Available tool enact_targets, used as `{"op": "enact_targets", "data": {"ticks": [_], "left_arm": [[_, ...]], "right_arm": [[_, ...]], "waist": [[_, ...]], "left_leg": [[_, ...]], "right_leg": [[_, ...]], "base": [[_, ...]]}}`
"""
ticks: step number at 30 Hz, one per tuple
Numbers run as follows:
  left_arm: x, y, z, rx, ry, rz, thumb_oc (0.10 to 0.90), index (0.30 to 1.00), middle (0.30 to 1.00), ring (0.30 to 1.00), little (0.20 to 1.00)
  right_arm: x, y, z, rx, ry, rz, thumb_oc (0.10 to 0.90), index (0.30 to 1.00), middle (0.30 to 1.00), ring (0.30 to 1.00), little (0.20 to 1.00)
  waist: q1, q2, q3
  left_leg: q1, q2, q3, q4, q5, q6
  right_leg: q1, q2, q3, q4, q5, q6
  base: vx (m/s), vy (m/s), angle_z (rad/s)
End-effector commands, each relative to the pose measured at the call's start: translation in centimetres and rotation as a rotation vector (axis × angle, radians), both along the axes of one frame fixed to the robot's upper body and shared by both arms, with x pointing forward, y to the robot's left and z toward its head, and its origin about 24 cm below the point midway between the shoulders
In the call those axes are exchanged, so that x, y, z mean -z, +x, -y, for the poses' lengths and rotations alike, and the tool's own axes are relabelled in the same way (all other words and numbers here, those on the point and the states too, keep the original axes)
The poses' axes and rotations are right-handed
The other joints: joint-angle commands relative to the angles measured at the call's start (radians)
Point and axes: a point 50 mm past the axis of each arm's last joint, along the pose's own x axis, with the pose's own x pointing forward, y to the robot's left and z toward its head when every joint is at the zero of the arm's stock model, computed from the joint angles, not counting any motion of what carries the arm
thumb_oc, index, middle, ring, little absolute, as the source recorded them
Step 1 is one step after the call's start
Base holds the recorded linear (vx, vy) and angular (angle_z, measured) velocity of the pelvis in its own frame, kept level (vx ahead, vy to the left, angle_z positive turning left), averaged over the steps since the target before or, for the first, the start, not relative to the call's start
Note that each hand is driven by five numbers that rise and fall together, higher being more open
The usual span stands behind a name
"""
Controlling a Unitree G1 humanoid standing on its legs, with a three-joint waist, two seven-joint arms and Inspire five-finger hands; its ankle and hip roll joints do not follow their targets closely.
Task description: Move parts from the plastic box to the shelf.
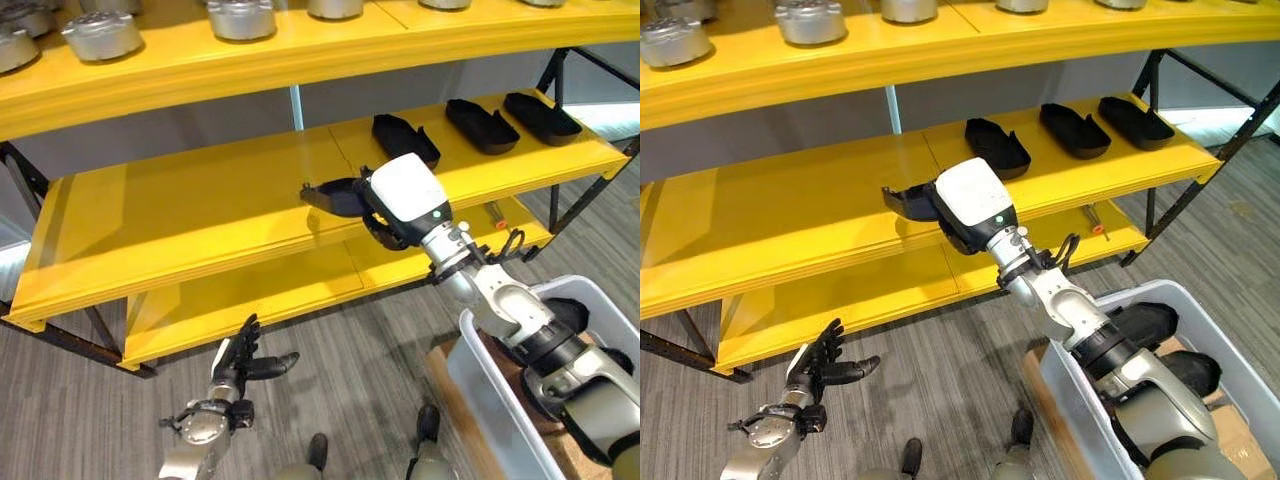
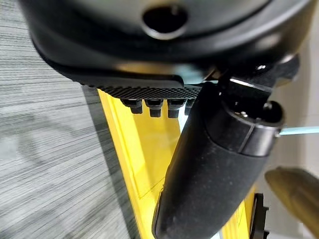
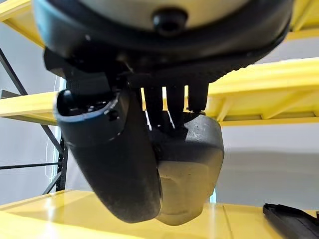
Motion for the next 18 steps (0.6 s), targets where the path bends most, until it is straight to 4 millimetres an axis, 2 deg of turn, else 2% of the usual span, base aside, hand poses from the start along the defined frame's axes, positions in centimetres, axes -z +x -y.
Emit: {"op": "enact_targets", "data": {"ticks": [1,5,8,14,15,17,18], "left_arm": [[-3.1,2.1,1.0,0.068,-0.006,0.196,0.900,1.000,1.000,1.000,1.000],[-2.9,1.8,1.0,0.059,-0.019,0.183,0.900,1.000,1.000,1.000,1.000],[-2.8,1.7,1.2,0.067,-0.030,0.175,0.900,1.000,1.000,1.000,1.000],[-2.8,1.7,1.4,0.073,-0.036,0.173,0.900,1.000,1.000,1.000,1.000],[-2.8,1.7,1.2,0.063,-0.035,0.171,0.900,1.000,1.000,1.000,1.000],[-2.8,1.7,1.2,0.060,-0.038,0.172,0.900,1.000,1.000,1.000,1.000],[-2.8,1.7,1.2,0.058,-0.040,0.173,0.900,1.000,1.000,1.000,1.000]], "right_arm": [[-9.3,-0.3,-0.8,-0.080,0.157,0.312,0.400,0.300,0.300,0.300,0.300],[-9.3,-0.3,-1.1,-0.099,0.161,0.301,0.400,0.300,0.300,0.300,0.300],[-9.9,-0.5,-1.8,-0.140,0.165,0.307,0.400,0.300,0.300,0.300,0.300],[-10.7,-0.8,-2.6,-0.175,0.153,0.328,0.400,0.300,0.300,0.300,0.300],[-10.9,-0.9,-2.9,-0.192,0.150,0.331,0.400,0.300,0.300,0.300,0.300],[-11.0,-1.0,-3.1,-0.202,0.155,0.334,0.400,0.300,0.300,0.300,0.300],[-11.1,-1.1,-3.2,-0.212,0.161,0.338,0.400,0.300,0.300,0.300,0.300]], "waist": [[0.021,-0.012,-0.090],[0.020,-0.009,-0.095],[0.036,-0.001,-0.109],[0.049,0.001,-0.111],[0.056,-0.001,-0.103],[0.058,-0.004,-0.095],[0.065,-0.010,-0.083]], "left_leg": [[0.092,0.022,0.120,-0.008,-0.085,-0.016],[0.090,0.042,0.104,-0.008,-0.074,-0.025],[0.091,0.095,0.096,-0.008,-0.063,-0.054],[0.087,0.138,0.074,-0.008,-0.045,-0.078],[0.083,0.152,0.062,0.004,-0.030,-0.082],[0.064,0.152,0.059,0.050,-0.028,-0.086],[0.026,0.142,0.053,0.131,-0.015,-0.098]], "right_leg": [[-0.025,0.029,-0.024,0.100,0.055,-0.009],[-0.012,0.045,-0.043,0.107,0.035,-0.026],[0.029,0.091,-0.077,0.097,-0.016,-0.044],[0.040,0.125,-0.091,0.119,-0.059,-0.069],[0.048,0.138,-0.091,0.133,-0.083,-0.085],[0.059,0.142,-0.093,0.136,-0.091,-0.094],[0.073,0.145,-0.098,0.135,-0.098,-0.106]], "base": [[0.13,-0.146,0.52],[0.08,-0.130,0.11],[0.18,-0.292,0.11],[0.08,-0.135,0.21],[0.09,-0.186,0.06],[0.04,-0.117,0.20],[-0.01,-0.087,0.39]]}}
